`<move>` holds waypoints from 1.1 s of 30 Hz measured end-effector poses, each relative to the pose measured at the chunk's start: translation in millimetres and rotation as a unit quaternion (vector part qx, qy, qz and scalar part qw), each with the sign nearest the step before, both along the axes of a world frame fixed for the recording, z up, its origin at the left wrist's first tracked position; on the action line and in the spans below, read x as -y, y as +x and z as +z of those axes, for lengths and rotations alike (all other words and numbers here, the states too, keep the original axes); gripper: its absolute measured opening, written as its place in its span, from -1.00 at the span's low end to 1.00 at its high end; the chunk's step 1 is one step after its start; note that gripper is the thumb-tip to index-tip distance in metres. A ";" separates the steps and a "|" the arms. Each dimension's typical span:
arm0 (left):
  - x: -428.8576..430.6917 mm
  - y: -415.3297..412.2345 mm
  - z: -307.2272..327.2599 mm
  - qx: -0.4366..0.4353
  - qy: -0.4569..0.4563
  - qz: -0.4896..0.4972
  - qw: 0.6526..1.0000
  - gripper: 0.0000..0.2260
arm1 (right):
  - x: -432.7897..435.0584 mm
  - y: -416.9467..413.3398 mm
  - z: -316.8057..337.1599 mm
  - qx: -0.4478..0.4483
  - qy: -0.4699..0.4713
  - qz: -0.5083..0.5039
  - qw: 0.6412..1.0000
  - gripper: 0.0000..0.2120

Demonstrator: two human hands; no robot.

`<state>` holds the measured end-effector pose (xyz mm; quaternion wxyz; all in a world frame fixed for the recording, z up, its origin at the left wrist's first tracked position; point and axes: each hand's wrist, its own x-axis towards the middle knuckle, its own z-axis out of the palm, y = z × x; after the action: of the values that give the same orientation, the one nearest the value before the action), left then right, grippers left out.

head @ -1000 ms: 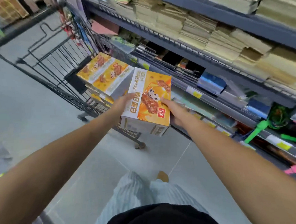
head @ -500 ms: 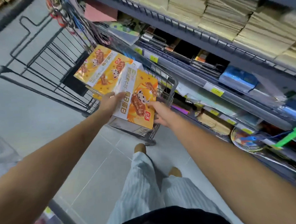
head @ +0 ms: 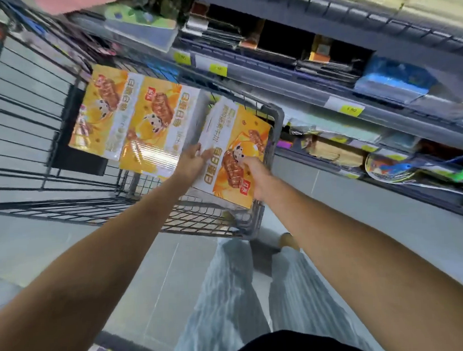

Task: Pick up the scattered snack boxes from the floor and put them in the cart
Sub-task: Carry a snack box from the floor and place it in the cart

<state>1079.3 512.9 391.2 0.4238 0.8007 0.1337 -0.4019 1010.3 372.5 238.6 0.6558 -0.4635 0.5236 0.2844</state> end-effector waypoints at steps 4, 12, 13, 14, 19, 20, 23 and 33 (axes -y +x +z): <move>-2.1 2.3 -17.1 -0.030 0.005 0.005 1.000 -0.50 | -4.6 7.8 26.0 -0.046 -0.039 -0.087 0.994 0.04; -12.1 2.9 -109.2 -0.059 0.005 -0.032 0.998 -0.57 | -17.1 14.3 89.2 -0.041 -0.111 -0.139 0.983 -0.33; -9.9 -0.1 -110.3 -0.058 0.003 -0.033 0.998 -0.56 | -18.7 13.6 83.1 -0.039 -0.119 -0.150 0.981 -0.31; -12.3 -2.5 -123.4 -0.064 0.002 -0.022 0.998 -0.56 | -21.6 13.4 76.1 -0.042 -0.132 -0.157 0.978 -0.31; 4.5 -3.9 -109.7 -0.066 -0.033 0.008 0.997 -0.51 | -34.6 19.6 54.1 -0.051 -0.229 -0.127 0.964 -0.31; 6.0 -3.1 -109.4 -0.067 -0.040 0.013 0.997 -0.50 | -37.9 21.0 48.5 -0.035 -0.229 -0.122 0.965 -0.26; 3.4 -0.9 -115.9 -0.064 -0.055 0.032 0.996 -0.48 | -45.1 19.9 35.3 -0.016 -0.214 -0.121 0.969 -0.16; 0.4 -5.7 -103.2 -0.074 -0.083 0.062 0.992 -0.53 | -47.8 3.7 40.1 0.014 -0.176 -0.164 0.971 -0.33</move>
<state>1073.7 512.5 287.9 0.5022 0.7207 0.1802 -0.4427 1014.0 420.3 278.7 0.6090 -0.4836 0.6248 0.0700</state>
